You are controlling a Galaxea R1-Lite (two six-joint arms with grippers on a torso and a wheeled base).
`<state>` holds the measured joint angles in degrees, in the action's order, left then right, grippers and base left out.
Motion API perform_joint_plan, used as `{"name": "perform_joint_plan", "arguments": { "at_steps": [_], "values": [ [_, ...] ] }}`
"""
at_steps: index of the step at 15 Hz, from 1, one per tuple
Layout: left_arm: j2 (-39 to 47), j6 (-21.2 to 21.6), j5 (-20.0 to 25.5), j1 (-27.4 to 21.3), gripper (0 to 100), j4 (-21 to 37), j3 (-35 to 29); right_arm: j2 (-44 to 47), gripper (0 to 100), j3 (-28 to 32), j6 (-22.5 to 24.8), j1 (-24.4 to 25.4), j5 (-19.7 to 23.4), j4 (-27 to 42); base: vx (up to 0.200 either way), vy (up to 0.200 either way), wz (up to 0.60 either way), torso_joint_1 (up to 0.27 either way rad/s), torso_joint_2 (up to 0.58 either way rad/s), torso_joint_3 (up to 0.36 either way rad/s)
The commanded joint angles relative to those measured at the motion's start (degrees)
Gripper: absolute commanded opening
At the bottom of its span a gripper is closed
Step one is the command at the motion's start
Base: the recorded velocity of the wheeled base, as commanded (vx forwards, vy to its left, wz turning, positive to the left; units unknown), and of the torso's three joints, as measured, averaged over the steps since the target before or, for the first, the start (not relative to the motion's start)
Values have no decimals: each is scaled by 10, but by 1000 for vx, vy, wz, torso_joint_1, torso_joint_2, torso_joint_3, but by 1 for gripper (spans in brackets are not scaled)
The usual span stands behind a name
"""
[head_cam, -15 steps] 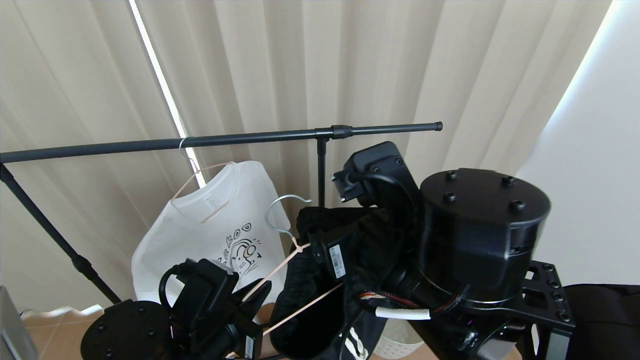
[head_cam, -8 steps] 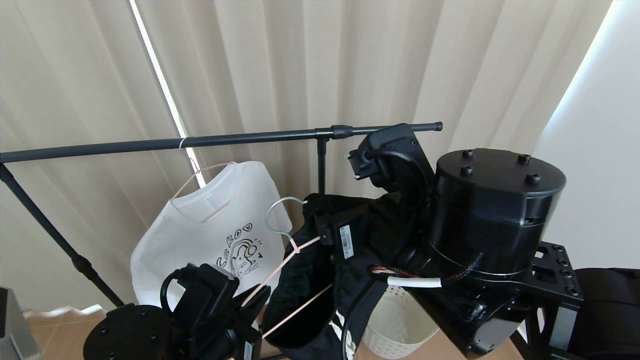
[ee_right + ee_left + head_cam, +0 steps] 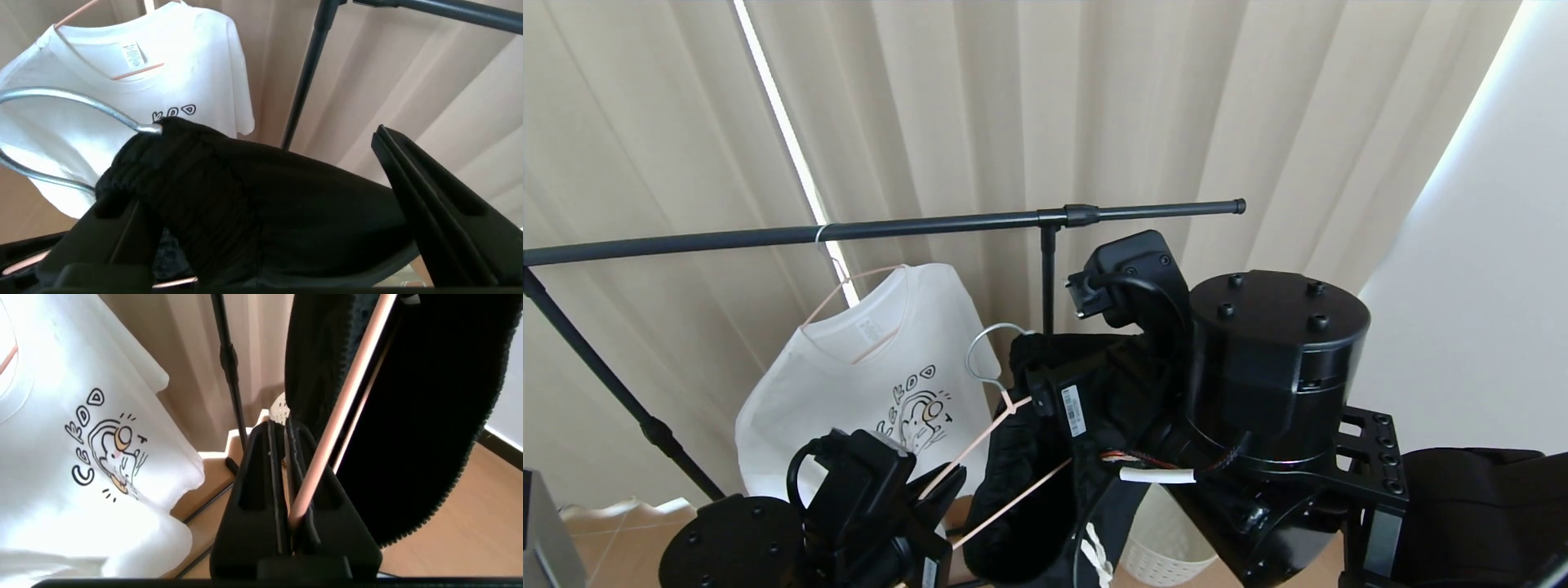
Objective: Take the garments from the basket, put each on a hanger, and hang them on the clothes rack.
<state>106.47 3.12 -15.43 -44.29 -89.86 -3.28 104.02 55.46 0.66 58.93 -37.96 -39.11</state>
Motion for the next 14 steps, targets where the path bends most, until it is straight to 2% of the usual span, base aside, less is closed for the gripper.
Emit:
{"name": "perform_joint_plan", "arguments": {
  "at_steps": [1,3,12,14],
  "values": [
    [-7,0,0,0,0,-1,-4,6,100,2,0,0,0,1,0,0,0,0,0,0],
    [-8,1,1,0,0,-1,-9,7,100,13,1,-20,0,1,0,0,0,0,0,0],
    [-10,6,3,5,0,-1,-43,14,100,11,2,-20,-1,2,0,0,0,0,0,0],
    [-9,4,3,23,0,-1,-43,14,100,7,2,-20,-1,2,0,0,0,0,0,0]
  ]
}}
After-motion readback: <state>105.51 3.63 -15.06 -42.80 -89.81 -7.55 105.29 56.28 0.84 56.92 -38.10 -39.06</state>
